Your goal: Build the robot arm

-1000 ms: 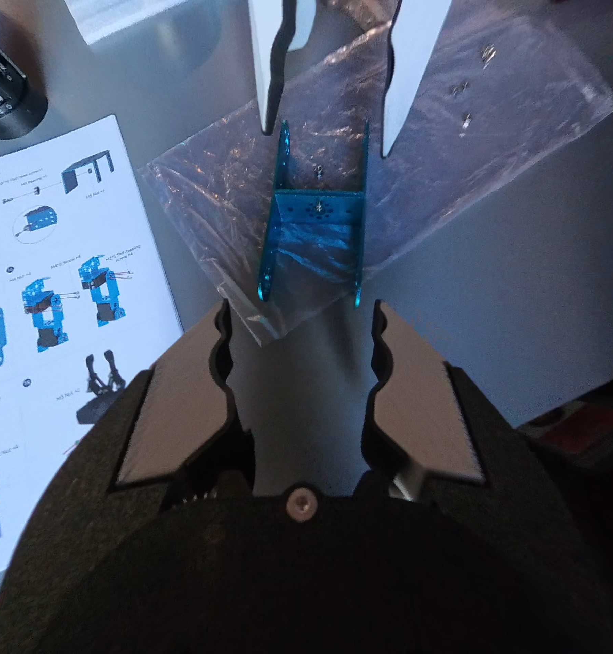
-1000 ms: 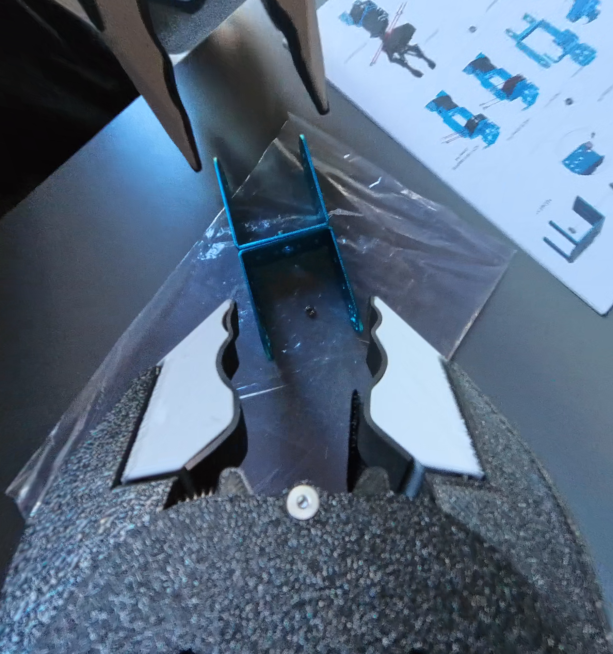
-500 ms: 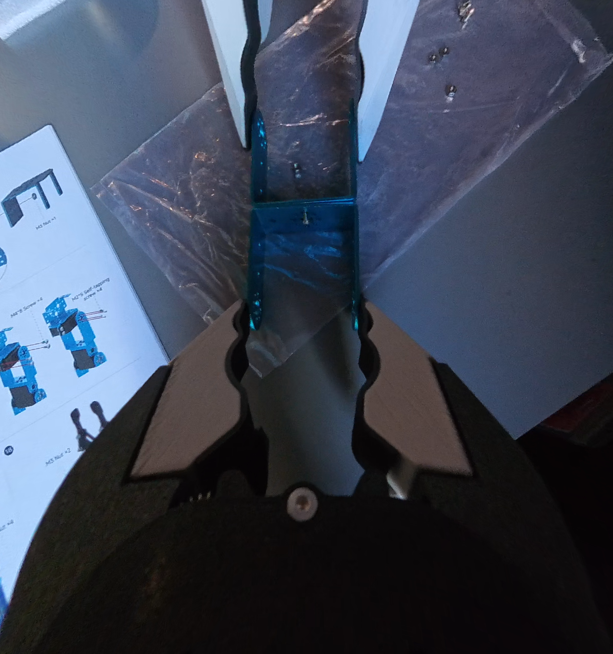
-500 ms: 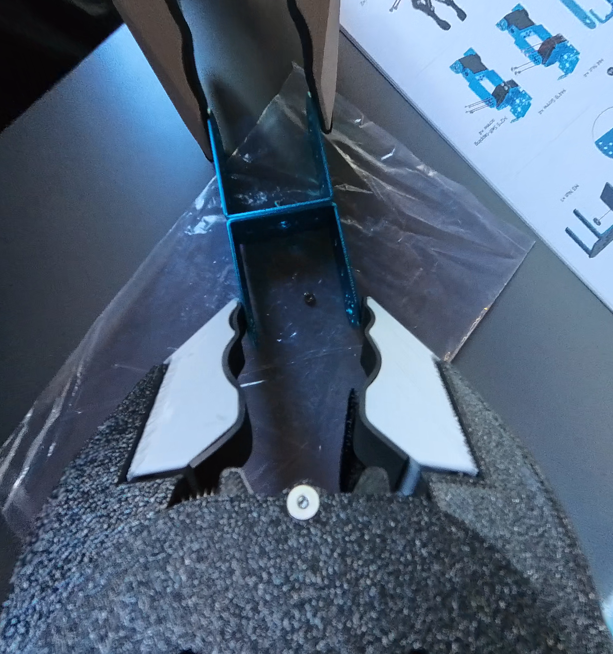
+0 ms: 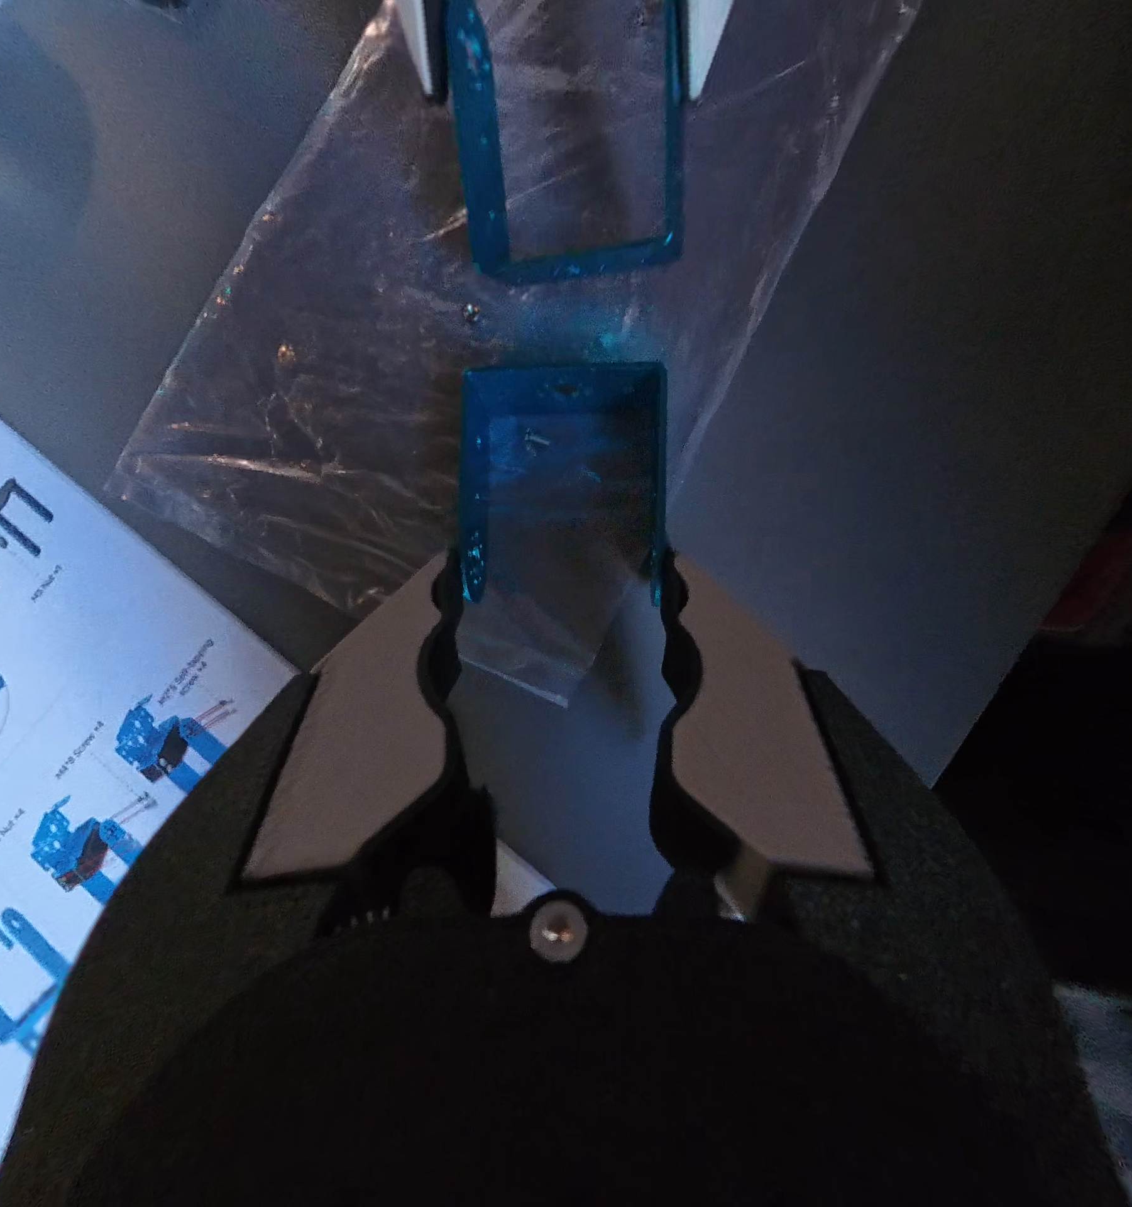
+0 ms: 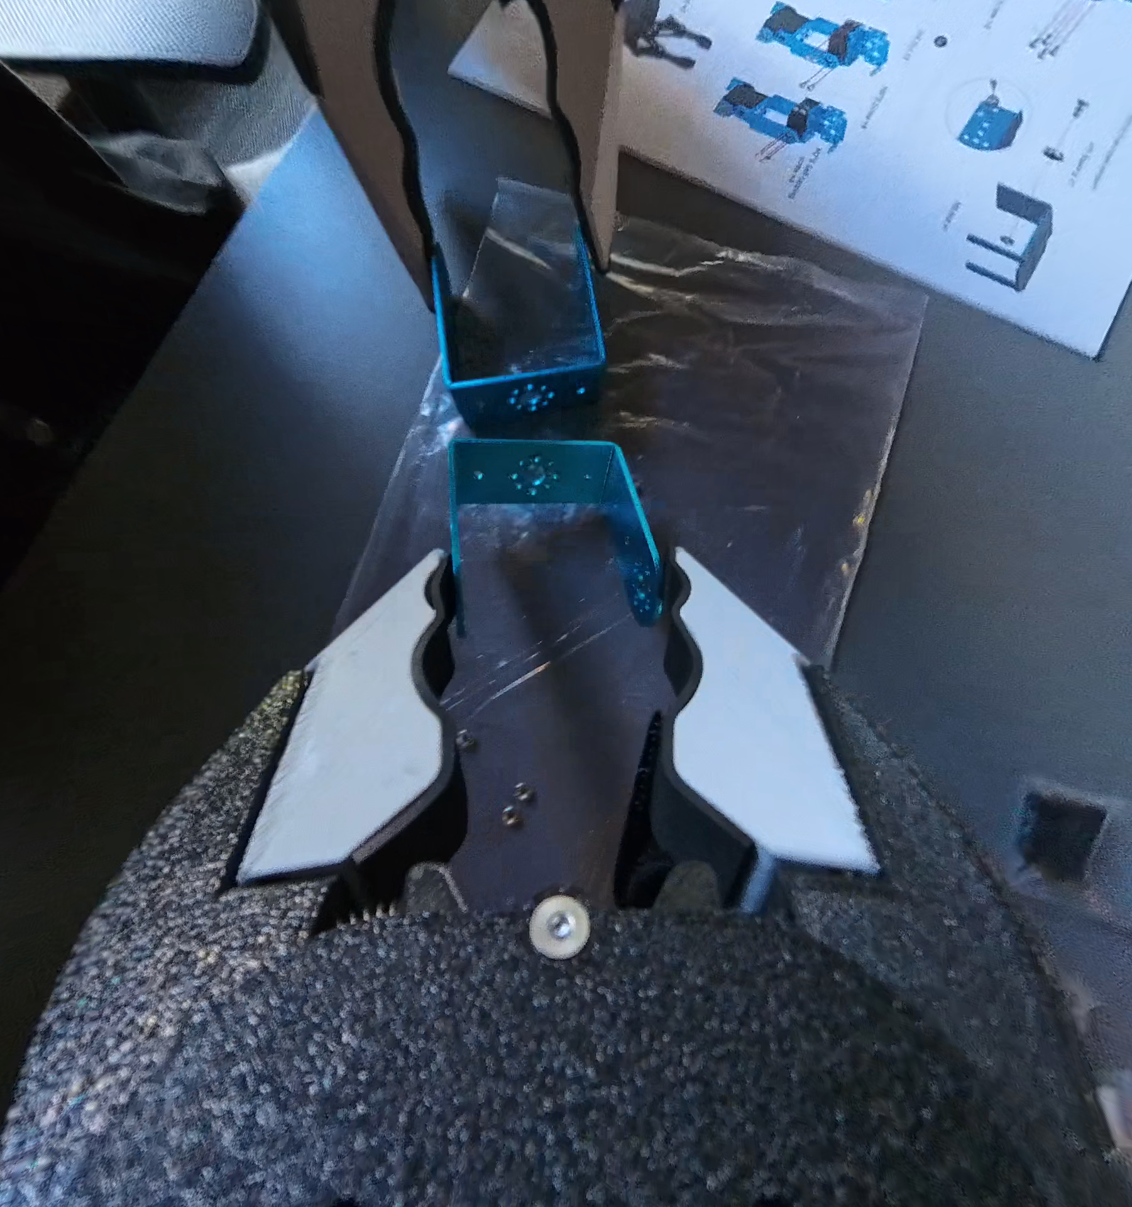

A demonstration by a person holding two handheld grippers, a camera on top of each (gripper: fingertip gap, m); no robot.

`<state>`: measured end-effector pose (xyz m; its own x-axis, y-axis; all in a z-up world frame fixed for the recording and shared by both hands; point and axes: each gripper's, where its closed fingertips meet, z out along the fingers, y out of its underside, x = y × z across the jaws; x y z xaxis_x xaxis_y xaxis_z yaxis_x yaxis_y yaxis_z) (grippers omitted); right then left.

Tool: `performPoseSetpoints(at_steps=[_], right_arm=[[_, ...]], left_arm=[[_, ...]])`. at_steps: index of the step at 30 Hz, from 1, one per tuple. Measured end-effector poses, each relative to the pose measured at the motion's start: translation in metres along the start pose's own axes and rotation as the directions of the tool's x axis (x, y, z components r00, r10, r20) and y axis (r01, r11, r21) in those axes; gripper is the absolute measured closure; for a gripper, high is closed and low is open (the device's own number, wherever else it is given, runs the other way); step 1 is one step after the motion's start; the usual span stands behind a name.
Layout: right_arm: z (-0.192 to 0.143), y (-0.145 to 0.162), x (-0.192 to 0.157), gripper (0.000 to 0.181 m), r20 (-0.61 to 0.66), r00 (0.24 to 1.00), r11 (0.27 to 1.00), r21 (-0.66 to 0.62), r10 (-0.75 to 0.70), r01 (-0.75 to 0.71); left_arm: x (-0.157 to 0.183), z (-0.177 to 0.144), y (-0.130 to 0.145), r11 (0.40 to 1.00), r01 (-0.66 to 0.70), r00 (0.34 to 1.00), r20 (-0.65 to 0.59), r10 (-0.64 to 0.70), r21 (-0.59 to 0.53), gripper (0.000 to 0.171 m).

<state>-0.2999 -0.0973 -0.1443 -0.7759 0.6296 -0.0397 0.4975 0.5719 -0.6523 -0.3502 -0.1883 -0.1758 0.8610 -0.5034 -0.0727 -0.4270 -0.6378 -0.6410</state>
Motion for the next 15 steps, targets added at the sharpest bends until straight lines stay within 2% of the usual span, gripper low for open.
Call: performPoseSetpoints(at_steps=[5, 8, 11, 15], right_arm=[[-0.006, 0.024, -0.002, 0.117, -0.135, 0.988, 0.997, 0.007, 0.081, -0.081], [0.003, 0.028, -0.006, 0.117, -0.144, 0.982, 0.992, -0.011, 0.121, -0.124], [0.013, 0.039, -0.005, 0.117, -0.182, 0.974, 0.984, -0.086, 0.136, -0.154], [0.012, 0.04, -0.005, 0.117, -0.206, 0.965, 0.98, -0.079, 0.164, -0.184]], left_arm=[[-0.019, -0.002, -0.004, 0.991, -0.137, 0.99, -0.045, 0.137, 0.003, 0.11], [-0.025, 0.005, -0.009, 0.979, -0.206, 0.974, -0.102, 0.204, -0.005, 0.11], [-0.026, 0.012, -0.014, 0.96, -0.279, 0.952, -0.135, 0.276, -0.003, 0.11], [-0.026, 0.016, -0.019, 0.953, -0.302, 0.938, -0.177, 0.299, 0.013, 0.11]])
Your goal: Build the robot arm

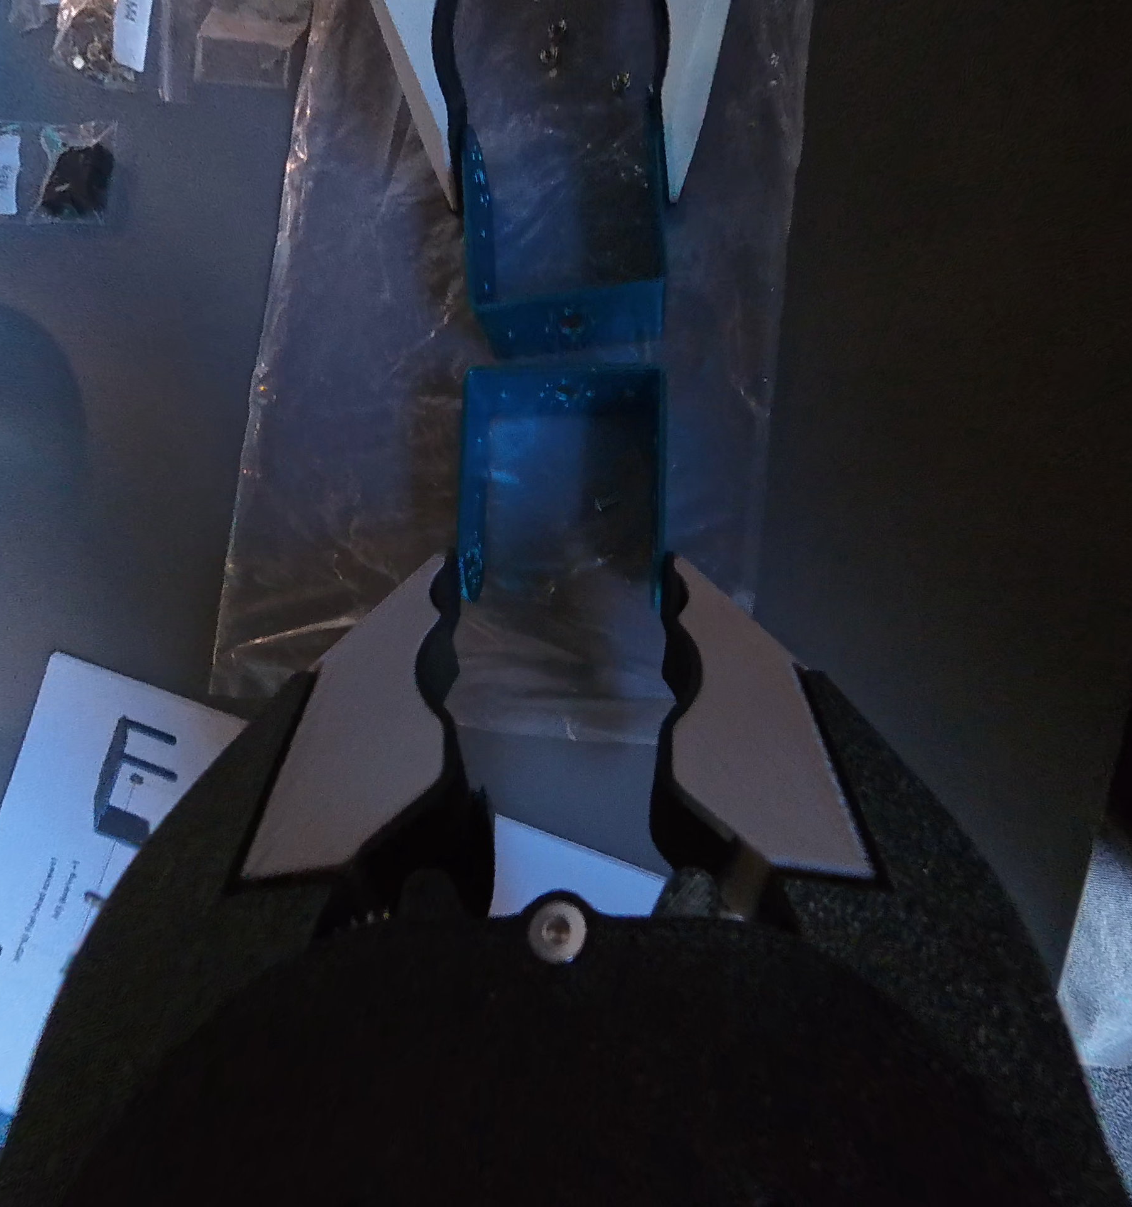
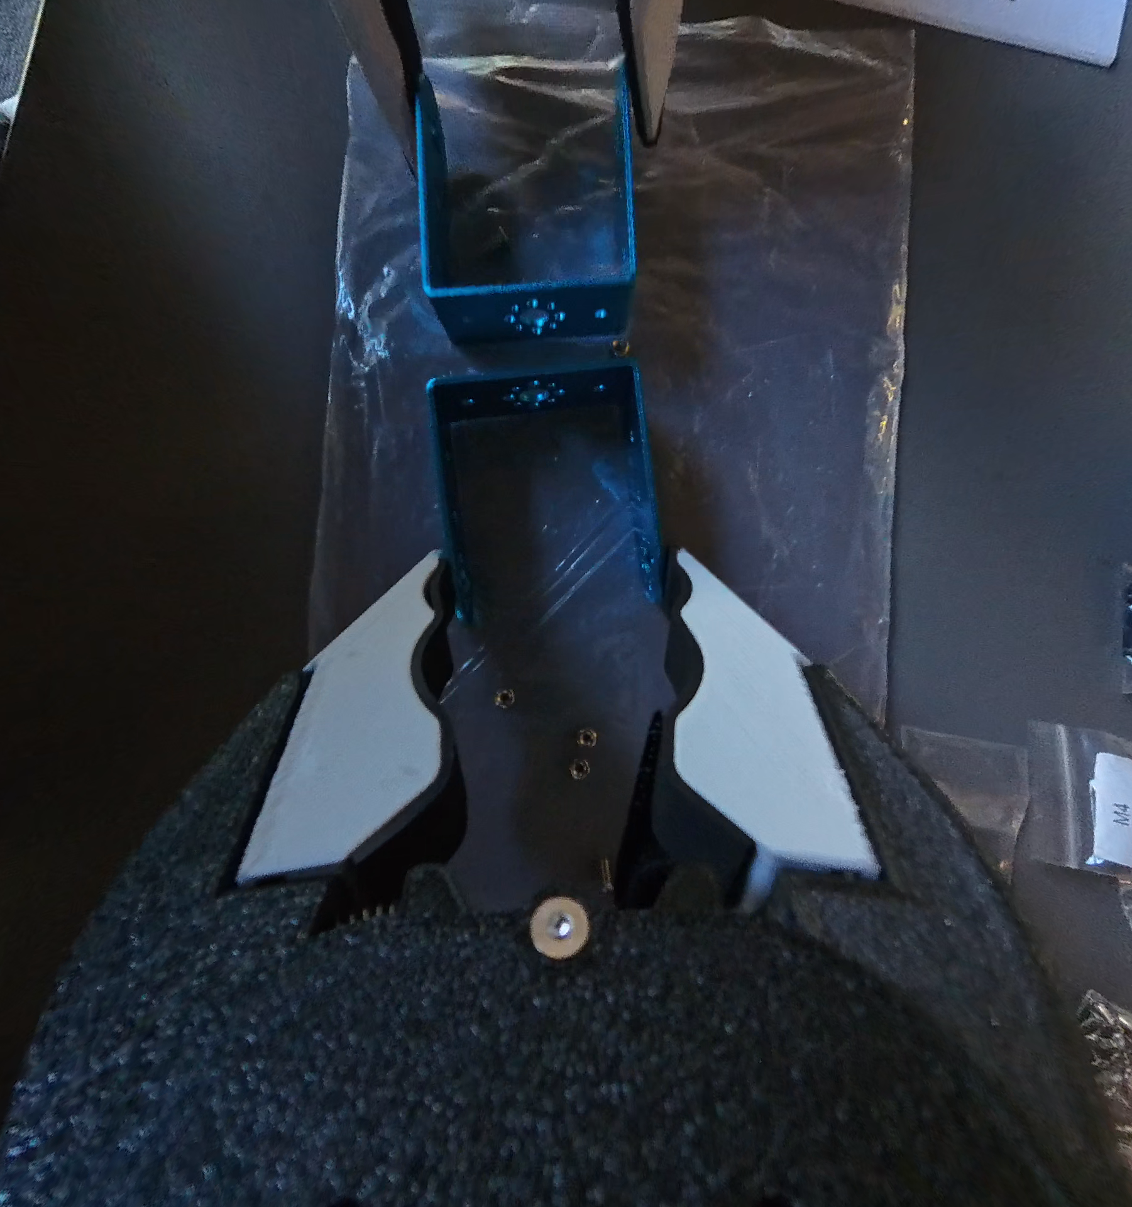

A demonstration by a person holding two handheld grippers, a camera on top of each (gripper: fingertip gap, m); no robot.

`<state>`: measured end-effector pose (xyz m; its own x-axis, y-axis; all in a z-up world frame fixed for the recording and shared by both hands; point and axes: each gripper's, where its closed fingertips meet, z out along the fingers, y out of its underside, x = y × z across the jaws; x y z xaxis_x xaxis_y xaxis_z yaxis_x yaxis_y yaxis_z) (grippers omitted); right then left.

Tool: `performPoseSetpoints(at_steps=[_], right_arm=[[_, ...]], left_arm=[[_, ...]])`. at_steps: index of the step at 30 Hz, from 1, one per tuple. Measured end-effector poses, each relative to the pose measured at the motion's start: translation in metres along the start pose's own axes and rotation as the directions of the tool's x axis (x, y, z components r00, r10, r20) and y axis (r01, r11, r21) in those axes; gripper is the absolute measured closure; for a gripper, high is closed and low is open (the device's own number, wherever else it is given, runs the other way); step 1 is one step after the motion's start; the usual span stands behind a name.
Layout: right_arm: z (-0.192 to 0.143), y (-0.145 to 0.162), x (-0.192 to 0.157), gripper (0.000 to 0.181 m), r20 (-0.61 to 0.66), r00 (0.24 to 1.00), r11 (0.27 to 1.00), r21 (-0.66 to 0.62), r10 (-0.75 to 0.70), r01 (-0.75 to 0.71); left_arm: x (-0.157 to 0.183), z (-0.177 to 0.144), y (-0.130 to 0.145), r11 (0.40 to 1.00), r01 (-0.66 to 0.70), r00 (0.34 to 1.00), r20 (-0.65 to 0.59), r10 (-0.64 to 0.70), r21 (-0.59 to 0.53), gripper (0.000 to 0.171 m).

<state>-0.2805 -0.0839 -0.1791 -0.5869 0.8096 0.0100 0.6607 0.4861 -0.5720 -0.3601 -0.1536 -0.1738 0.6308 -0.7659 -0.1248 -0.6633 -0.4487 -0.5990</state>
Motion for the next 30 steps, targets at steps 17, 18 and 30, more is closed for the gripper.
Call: performPoseSetpoints(at_steps=[17, 18, 30], right_arm=[[-0.007, -0.021, -0.008, 0.119, 0.073, 0.993, 0.988, 0.117, 0.094, -0.102], [-0.004, -0.019, -0.011, 0.118, 0.1, 0.99, 0.99, 0.092, 0.1, -0.109], [0.008, -0.018, -0.026, 0.117, 0.019, 0.999, 1.0, -0.004, -0.029, 0.029]], left_arm=[[0.006, -0.033, -0.013, 0.983, 0.111, 0.994, 0.001, -0.113, 0.145, 0.11], [0.005, -0.029, -0.012, 0.984, 0.121, 0.993, -0.009, -0.121, 0.13, 0.108], [0.014, 0.007, -0.011, 0.998, 0.047, 0.999, -0.023, -0.045, 0.051, 0.107]])
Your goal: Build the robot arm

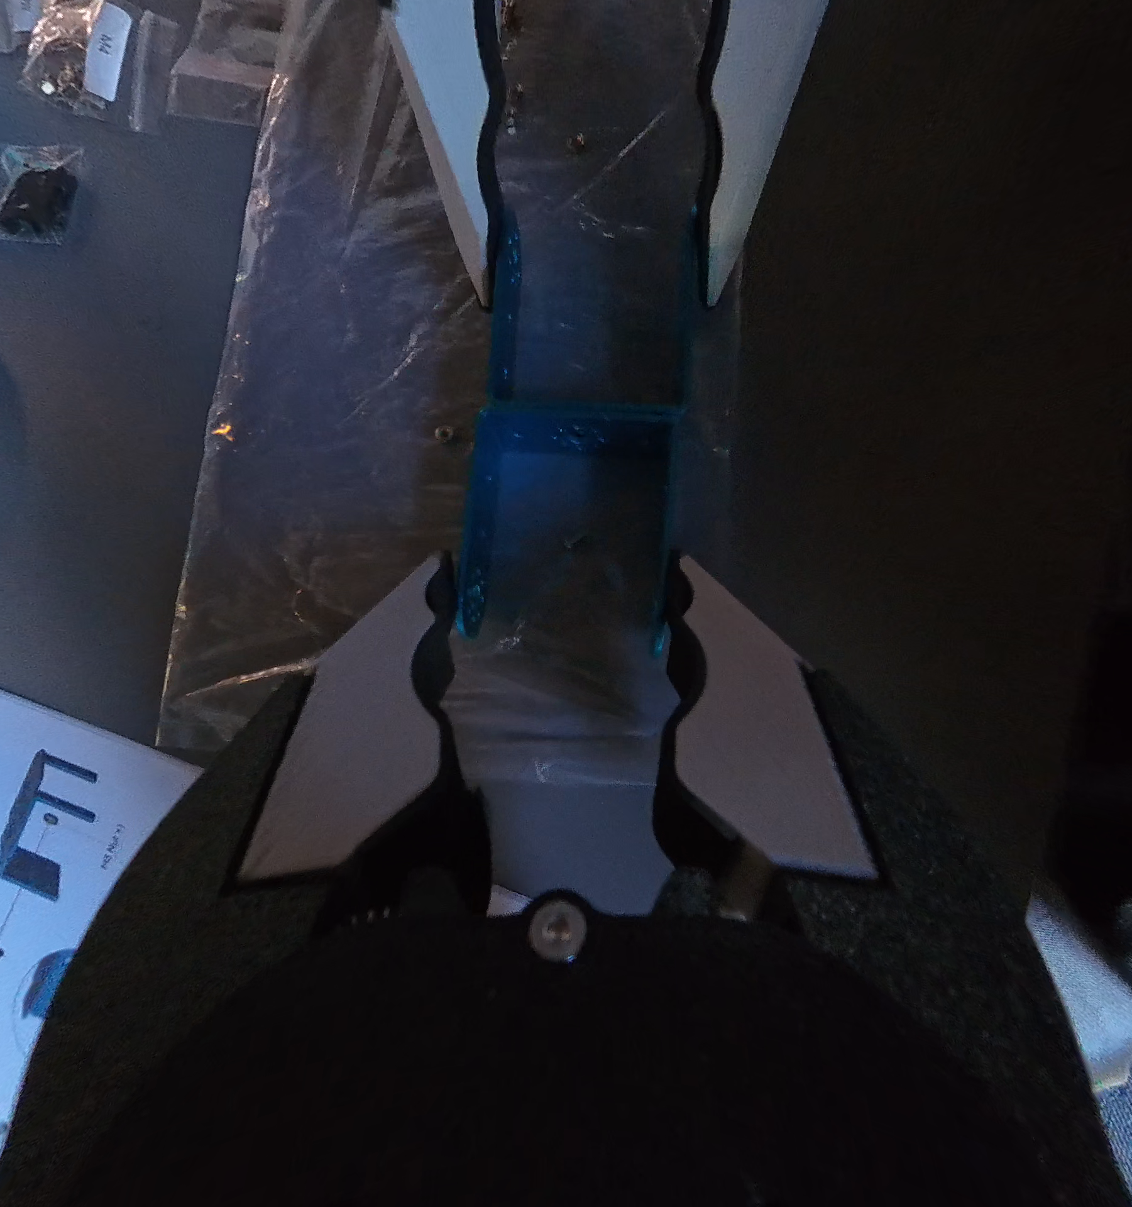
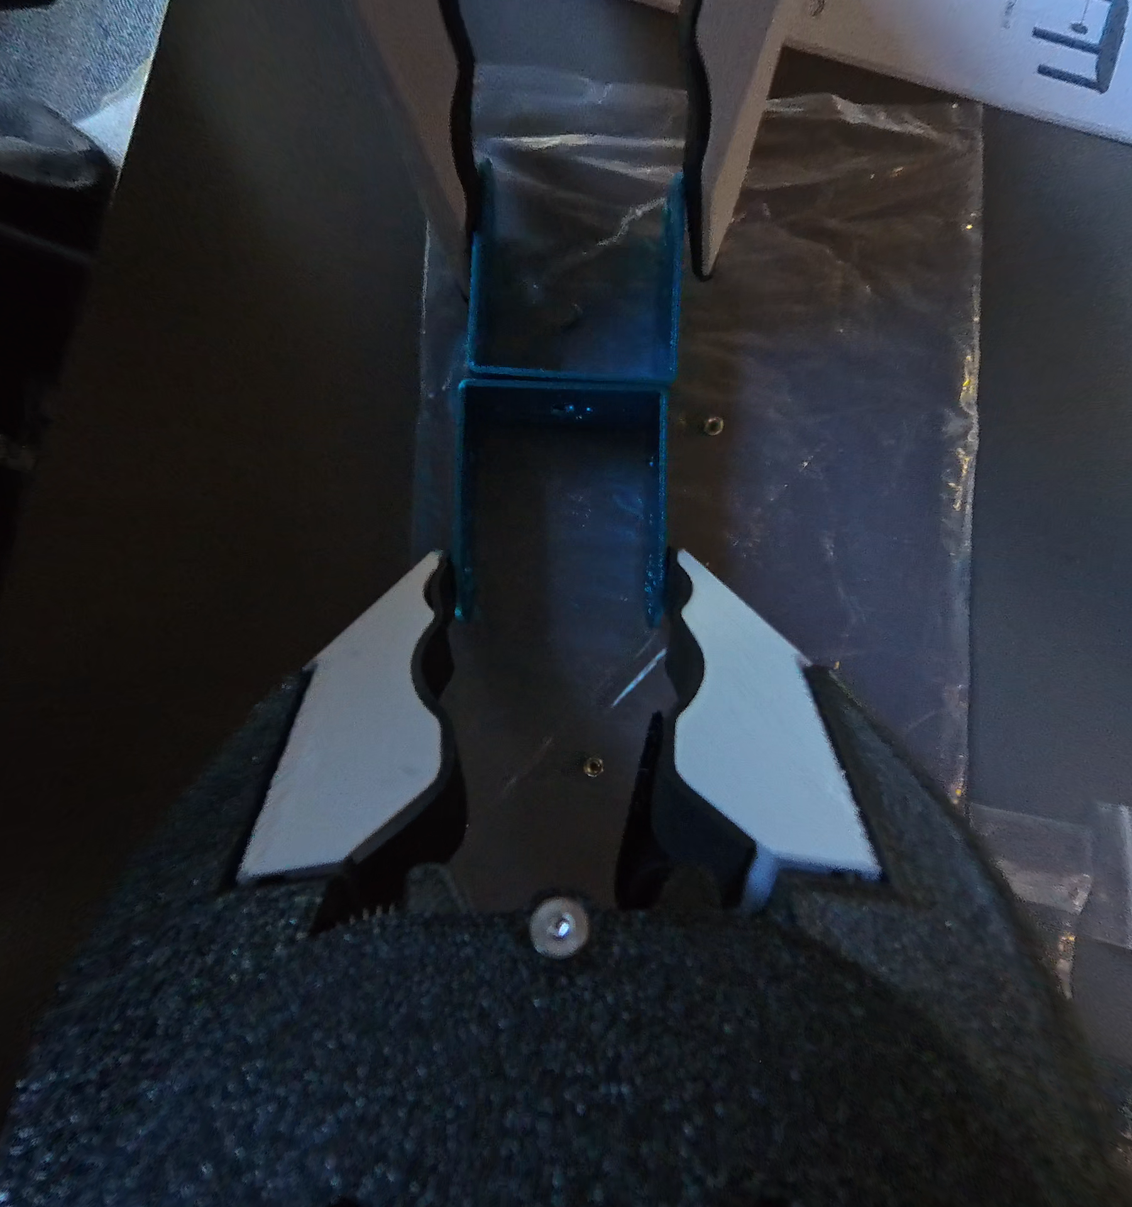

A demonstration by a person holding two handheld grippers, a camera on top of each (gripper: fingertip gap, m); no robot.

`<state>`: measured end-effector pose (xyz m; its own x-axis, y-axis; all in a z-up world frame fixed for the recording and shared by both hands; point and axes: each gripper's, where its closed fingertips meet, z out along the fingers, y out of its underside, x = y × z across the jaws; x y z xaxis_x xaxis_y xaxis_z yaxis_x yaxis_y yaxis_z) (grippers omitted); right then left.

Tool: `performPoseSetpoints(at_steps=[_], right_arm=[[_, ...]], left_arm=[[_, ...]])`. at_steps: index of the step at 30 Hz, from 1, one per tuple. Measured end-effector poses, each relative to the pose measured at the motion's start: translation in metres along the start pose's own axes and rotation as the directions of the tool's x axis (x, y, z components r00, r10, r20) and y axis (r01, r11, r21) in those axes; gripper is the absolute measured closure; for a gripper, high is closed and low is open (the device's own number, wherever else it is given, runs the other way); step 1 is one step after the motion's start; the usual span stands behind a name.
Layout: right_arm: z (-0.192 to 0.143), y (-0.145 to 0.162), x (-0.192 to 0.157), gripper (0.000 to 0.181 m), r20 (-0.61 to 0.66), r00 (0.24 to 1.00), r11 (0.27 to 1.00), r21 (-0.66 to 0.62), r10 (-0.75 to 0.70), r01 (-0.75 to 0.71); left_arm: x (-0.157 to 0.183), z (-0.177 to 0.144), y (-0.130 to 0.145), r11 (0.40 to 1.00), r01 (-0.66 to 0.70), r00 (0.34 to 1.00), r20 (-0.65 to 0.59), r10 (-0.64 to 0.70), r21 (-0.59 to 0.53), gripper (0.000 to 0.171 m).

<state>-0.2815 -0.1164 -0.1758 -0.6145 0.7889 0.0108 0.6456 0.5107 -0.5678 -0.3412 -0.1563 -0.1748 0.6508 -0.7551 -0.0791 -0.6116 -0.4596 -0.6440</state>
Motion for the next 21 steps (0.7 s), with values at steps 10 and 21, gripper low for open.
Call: performPoseSetpoints(at_steps=[10, 21], right_arm=[[-0.024, -0.027, 0.015, 0.119, 0.136, 0.99, 0.982, 0.177, 0.043, -0.067], [-0.015, -0.05, 0.045, 0.156, 0.082, 0.996, 0.982, 0.181, 0.041, -0.056]], left_arm=[[-0.001, -0.025, -0.014, 0.986, 0.087, 0.995, 0.04, -0.093, 0.144, 0.099], [0.0, -0.034, -0.01, 0.978, -0.158, 0.987, -0.016, 0.162, 0.137, 0.154]])
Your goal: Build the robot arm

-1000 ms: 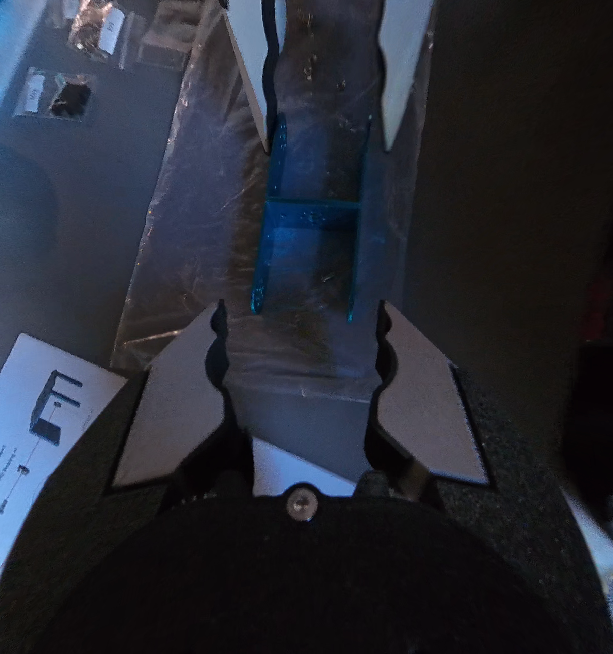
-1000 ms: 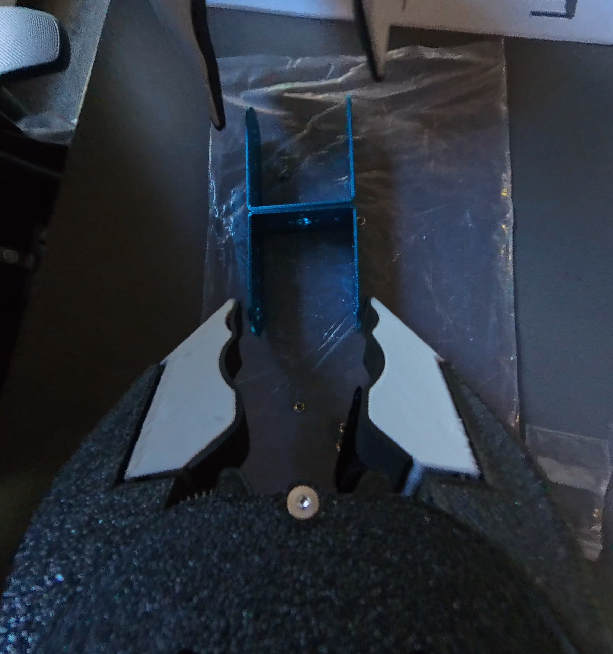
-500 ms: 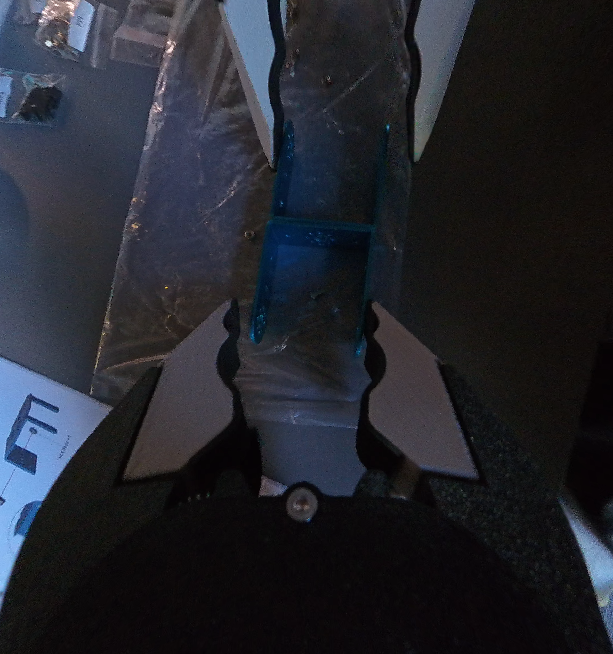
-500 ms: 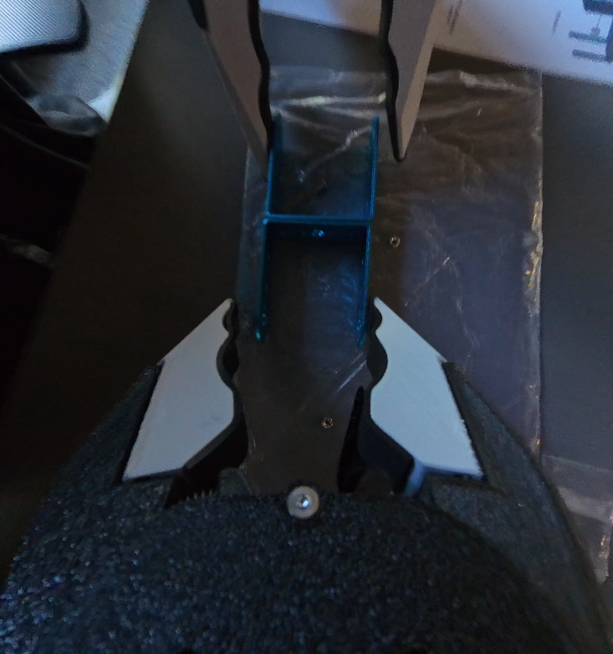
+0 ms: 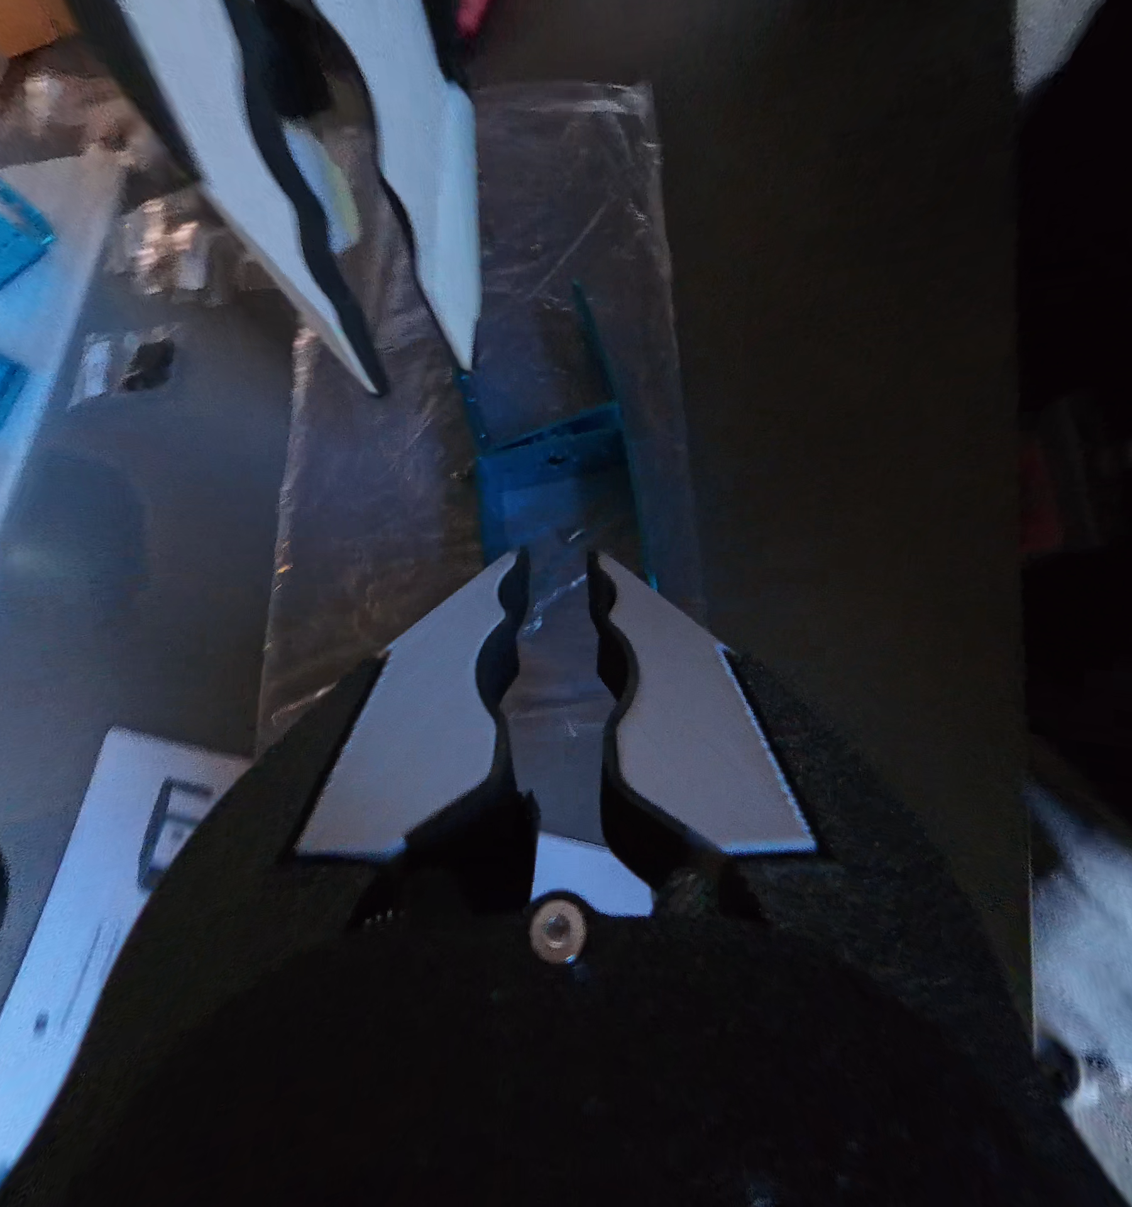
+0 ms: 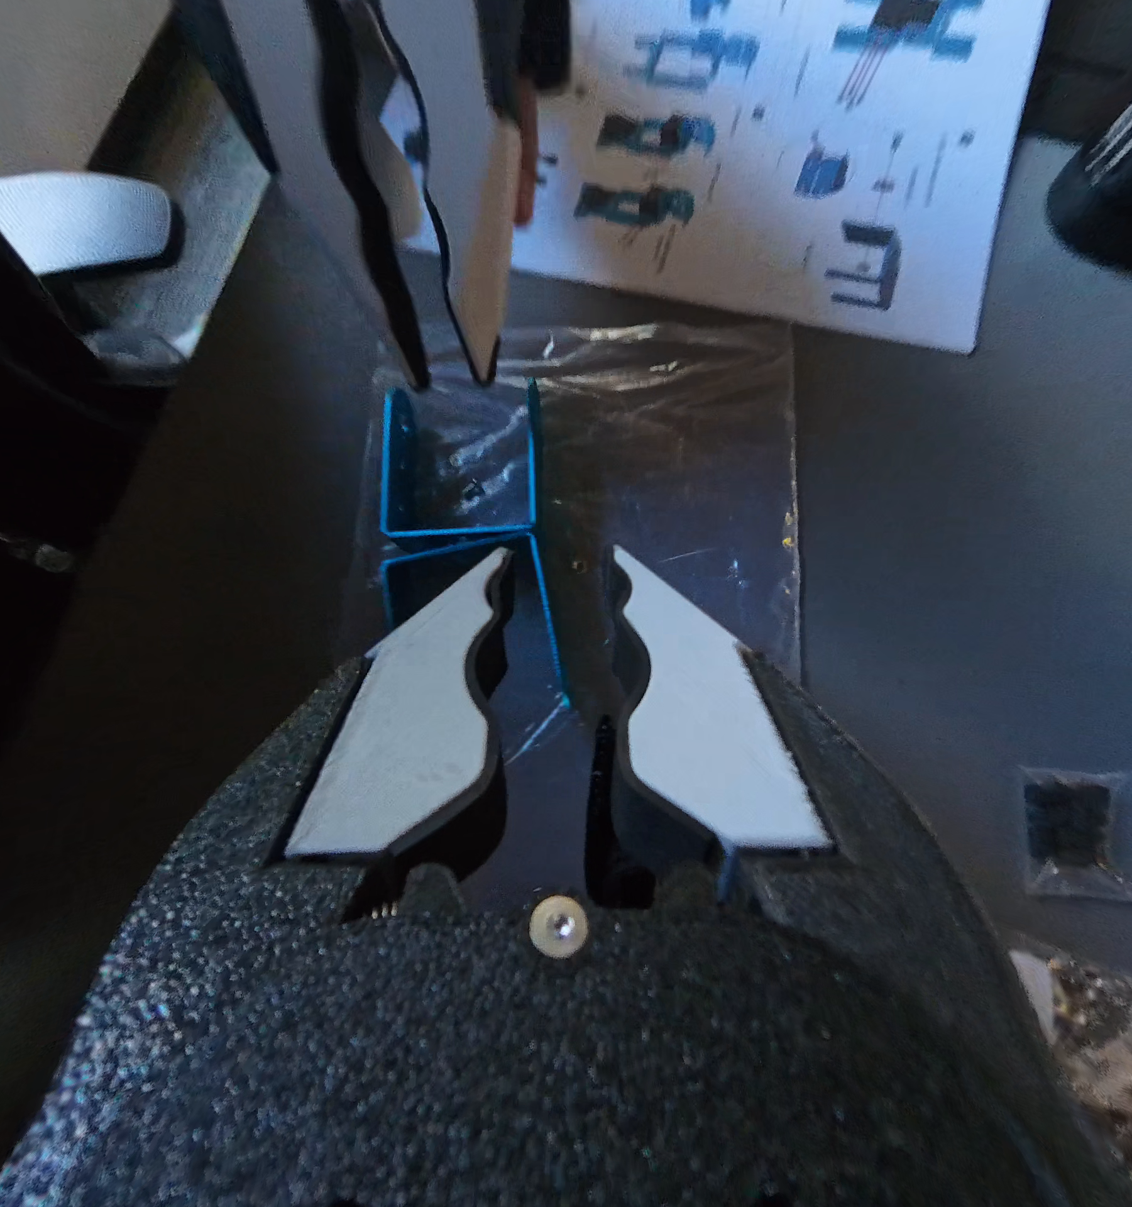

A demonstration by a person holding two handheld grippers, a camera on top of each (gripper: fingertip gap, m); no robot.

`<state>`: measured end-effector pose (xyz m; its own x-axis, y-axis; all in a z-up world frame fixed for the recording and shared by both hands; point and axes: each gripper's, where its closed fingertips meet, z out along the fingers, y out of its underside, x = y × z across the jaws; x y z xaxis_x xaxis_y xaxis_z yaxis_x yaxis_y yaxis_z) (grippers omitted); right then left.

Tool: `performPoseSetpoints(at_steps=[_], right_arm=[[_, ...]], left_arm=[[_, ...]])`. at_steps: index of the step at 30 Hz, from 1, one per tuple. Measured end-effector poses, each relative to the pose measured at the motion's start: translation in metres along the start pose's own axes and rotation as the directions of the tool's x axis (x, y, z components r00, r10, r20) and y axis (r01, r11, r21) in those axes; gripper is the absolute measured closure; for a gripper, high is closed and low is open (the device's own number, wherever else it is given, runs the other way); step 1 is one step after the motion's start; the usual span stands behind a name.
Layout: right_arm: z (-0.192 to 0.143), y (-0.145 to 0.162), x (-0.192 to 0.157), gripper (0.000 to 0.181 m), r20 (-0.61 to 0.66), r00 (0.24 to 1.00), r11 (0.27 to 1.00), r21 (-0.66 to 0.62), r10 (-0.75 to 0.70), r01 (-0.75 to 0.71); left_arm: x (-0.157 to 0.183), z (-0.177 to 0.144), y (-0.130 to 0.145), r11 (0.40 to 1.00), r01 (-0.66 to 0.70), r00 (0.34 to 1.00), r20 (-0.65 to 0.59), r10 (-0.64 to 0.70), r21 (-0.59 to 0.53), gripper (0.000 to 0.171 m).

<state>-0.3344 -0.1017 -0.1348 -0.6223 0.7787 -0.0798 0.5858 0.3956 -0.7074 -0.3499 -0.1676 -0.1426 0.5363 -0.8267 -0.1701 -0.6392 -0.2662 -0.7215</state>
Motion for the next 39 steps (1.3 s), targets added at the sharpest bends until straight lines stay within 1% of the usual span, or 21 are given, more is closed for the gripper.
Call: performPoseSetpoints(at_steps=[1, 2, 4, 6, 7, 9, 11, 14, 16, 21, 23, 25, 27, 28, 30, 33, 35, 37, 39], right_arm=[[-0.006, -0.003, -0.005, 0.156, -0.018, 1.0, 1.0, 0.024, 0.013, -0.013], [-0.009, -0.001, -0.012, 0.154, -0.02, 0.999, 0.999, 0.029, 0.04, -0.04], [-0.007, 0.021, -0.027, 0.148, -0.04, 0.995, 0.994, -0.053, 0.096, -0.098], [-0.003, 0.038, -0.044, 0.149, -0.068, 0.991, 0.989, -0.075, 0.119, -0.124], [-0.001, 0.042, -0.05, 0.15, -0.08, 0.988, 0.988, -0.064, 0.135, -0.141], [0.007, 0.042, -0.061, 0.15, -0.082, 0.982, 0.984, -0.038, 0.169, -0.173], [0.015, 0.037, -0.064, 0.15, -0.103, 0.98, 0.985, -0.014, 0.172, -0.175], [0.024, 0.023, -0.067, 0.149, -0.084, 0.981, 0.984, 0.024, 0.176, -0.175], [0.029, 0.02, -0.067, 0.149, -0.068, 0.982, 0.984, 0.03, 0.178, -0.176], [0.027, 0.019, -0.068, 0.147, -0.039, 0.979, 0.979, 0.035, 0.2, -0.199], [0.025, 0.019, -0.068, 0.148, -0.043, 0.98, 0.981, 0.037, 0.194, -0.192], [0.027, 0.016, -0.07, 0.148, -0.013, 0.979, 0.978, 0.051, 0.203, -0.202], [0.031, 0.012, -0.075, 0.142, 0.037, 0.975, 0.973, 0.063, 0.218, -0.22], [0.031, 0.011, -0.076, 0.142, 0.042, 0.975, 0.974, 0.06, 0.217, -0.219], [0.028, 0.016, -0.069, 0.142, -0.009, 0.979, 0.978, 0.05, 0.201, -0.201], [0.02, 0.018, -0.065, 0.144, -0.03, 0.979, 0.979, 0.059, 0.2, -0.198], [0.018, 0.024, -0.061, 0.147, -0.072, 0.983, 0.985, 0.035, 0.17, -0.168], [0.016, 0.027, -0.06, 0.149, -0.088, 0.987, 0.991, 0.013, 0.133, -0.132], [0.014, 0.028, -0.06, 0.15, -0.095, 0.989, 0.993, 0.003, 0.117, -0.117]], left_arm=[[0.005, 0.004, 0.001, 0.999, -0.031, 0.997, -0.065, 0.029, -0.018, 0.156], [0.006, 0.009, 0.005, 0.997, -0.055, 0.993, -0.103, 0.05, -0.045, 0.155], [0.006, 0.021, 0.013, 0.989, -0.107, 0.984, -0.152, 0.091, -0.104, 0.153], [0.003, 0.03, 0.015, 0.979, -0.166, 0.978, -0.144, 0.149, -0.115, 0.15], [0.005, 0.033, 0.015, 0.977, -0.18, 0.974, -0.16, 0.161, -0.114, 0.152], [0.007, 0.034, 0.013, 0.976, -0.186, 0.969, -0.183, 0.164, -0.112, 0.148], [0.006, 0.034, 0.014, 0.971, -0.202, 0.966, -0.189, 0.176, -0.13, 0.147], [0.006, 0.035, 0.013, 0.966, -0.22, 0.962, -0.196, 0.192, -0.136, 0.148], [0.007, 0.036, 0.013, 0.967, -0.213, 0.961, -0.21, 0.181, -0.142, 0.149], [0.008, 0.036, 0.013, 0.966, -0.21, 0.96, -0.221, 0.174, -0.148, 0.154], [0.011, 0.036, 0.013, 0.967, -0.207, 0.958, -0.232, 0.17, -0.147, 0.159], [0.011, 0.036, 0.013, 0.971, -0.188, 0.96, -0.236, 0.15, -0.149, 0.159], [0.011, 0.036, 0.013, 0.974, -0.17, 0.962, -0.24, 0.131, -0.151, 0.16], [0.012, 0.037, 0.013, 0.975, -0.168, 0.963, -0.238, 0.129, -0.149, 0.161], [0.012, 0.037, 0.012, 0.975, -0.165, 0.965, -0.23, 0.129, -0.148, 0.163], [0.012, 0.037, 0.012, 0.977, -0.159, 0.969, -0.211, 0.127, -0.142, 0.167], [0.011, 0.038, 0.012, 0.98, -0.143, 0.974, -0.195, 0.115, -0.138, 0.169], [0.011, 0.038, 0.012, 0.981, -0.131, 0.977, -0.188, 0.103, -0.142, 0.171], [0.01, 0.038, 0.013, 0.978, -0.146, 0.979, -0.165, 0.121, -0.15, 0.171]])
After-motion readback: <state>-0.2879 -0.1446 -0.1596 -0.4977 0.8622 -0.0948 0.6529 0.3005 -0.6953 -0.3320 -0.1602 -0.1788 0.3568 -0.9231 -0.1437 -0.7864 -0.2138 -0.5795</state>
